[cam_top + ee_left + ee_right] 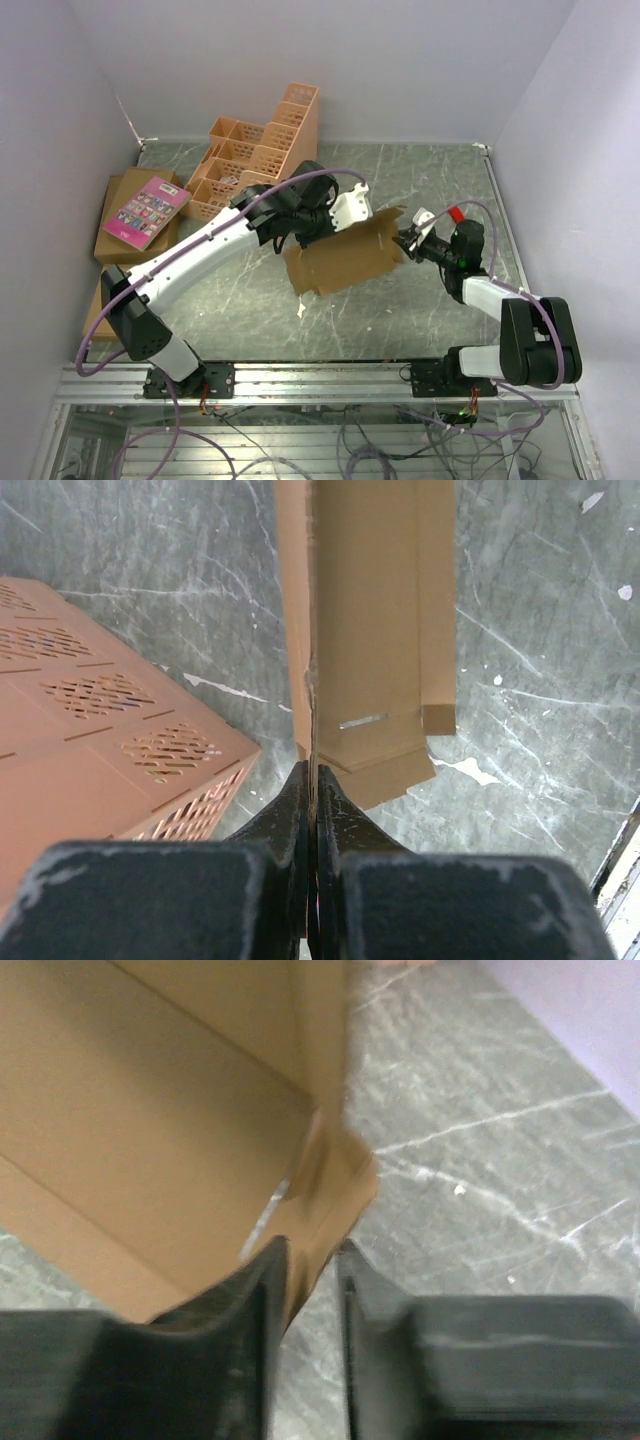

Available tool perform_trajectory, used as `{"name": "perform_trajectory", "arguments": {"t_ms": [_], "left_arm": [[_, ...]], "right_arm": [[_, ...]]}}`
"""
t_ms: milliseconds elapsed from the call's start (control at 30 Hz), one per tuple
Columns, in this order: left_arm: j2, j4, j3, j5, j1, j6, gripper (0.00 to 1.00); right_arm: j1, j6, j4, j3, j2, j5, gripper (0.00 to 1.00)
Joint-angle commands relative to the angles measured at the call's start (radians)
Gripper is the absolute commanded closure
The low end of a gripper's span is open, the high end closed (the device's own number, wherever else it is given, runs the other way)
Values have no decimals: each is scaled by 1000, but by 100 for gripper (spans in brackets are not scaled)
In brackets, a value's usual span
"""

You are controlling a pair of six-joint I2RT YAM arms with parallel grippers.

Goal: Fold the paper box

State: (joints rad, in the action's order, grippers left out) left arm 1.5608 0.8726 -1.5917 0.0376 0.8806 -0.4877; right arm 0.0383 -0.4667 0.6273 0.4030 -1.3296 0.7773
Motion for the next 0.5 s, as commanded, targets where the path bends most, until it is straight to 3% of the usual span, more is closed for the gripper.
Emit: {"name": "perform_trajectory", "arguments": {"t_ms": [0,200,333,467], "left_arm": [[-31,-42,-48,82,-31,43,93],[-82,-37,-20,142,-97,227,93],[-187,-140,122,181,-124,360,93],[-243,-187,185,160,-130,486,93]], "right_arm": [[-39,-70,-194,87,9,21,67],[-165,-152,-735,387,34,58,28],[-260,-159,-913,462,95,70,13],[-278,-163,-1086,505,127,210,11]]}}
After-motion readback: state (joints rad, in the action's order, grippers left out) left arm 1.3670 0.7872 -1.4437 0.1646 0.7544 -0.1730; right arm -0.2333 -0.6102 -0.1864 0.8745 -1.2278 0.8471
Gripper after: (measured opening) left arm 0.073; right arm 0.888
